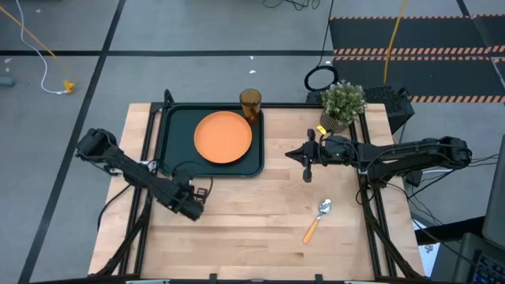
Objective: Pick and place plate/cup/fork/spoon on tray
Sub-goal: Put the pink fork on the black tray to the left of the orange plate
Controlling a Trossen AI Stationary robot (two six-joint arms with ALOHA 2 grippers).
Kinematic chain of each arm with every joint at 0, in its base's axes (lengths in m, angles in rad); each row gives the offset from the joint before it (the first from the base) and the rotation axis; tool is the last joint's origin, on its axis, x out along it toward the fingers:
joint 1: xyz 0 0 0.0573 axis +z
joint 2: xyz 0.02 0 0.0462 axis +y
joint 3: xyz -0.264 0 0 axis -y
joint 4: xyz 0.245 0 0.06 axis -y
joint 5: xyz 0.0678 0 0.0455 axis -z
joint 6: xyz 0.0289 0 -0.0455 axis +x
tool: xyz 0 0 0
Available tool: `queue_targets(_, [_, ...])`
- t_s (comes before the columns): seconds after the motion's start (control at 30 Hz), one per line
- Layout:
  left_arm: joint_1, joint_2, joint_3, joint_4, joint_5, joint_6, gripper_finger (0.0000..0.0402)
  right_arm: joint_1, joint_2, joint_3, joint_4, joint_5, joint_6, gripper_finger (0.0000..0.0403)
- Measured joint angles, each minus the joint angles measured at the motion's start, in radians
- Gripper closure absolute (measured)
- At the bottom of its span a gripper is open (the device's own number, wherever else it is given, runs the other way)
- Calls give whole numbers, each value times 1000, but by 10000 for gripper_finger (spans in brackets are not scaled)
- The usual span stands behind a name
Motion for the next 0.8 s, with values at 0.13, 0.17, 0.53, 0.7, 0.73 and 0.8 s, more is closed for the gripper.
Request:
queue_targets(0.13, [79,-42,0,-42,-20,49,355,0,0,0,7,0,-26,403])
queue_targets(0.17, [98,-53,0,-48,-34,65,355,0,0,0,14,0,-37,403])
queue_targets(0.53, [385,-155,0,-86,-172,325,355,0,0,0,99,3,-146,403])
queue_targets(0.7, [543,-158,0,-65,-172,475,355,0,0,0,106,5,-219,403])
queue_targets(0.73, [575,-158,0,-50,-172,511,355,0,0,0,106,5,-233,403])
queue_targets(0.8, [638,-158,-5,-7,-172,581,355,0,0,0,106,5,-263,403])
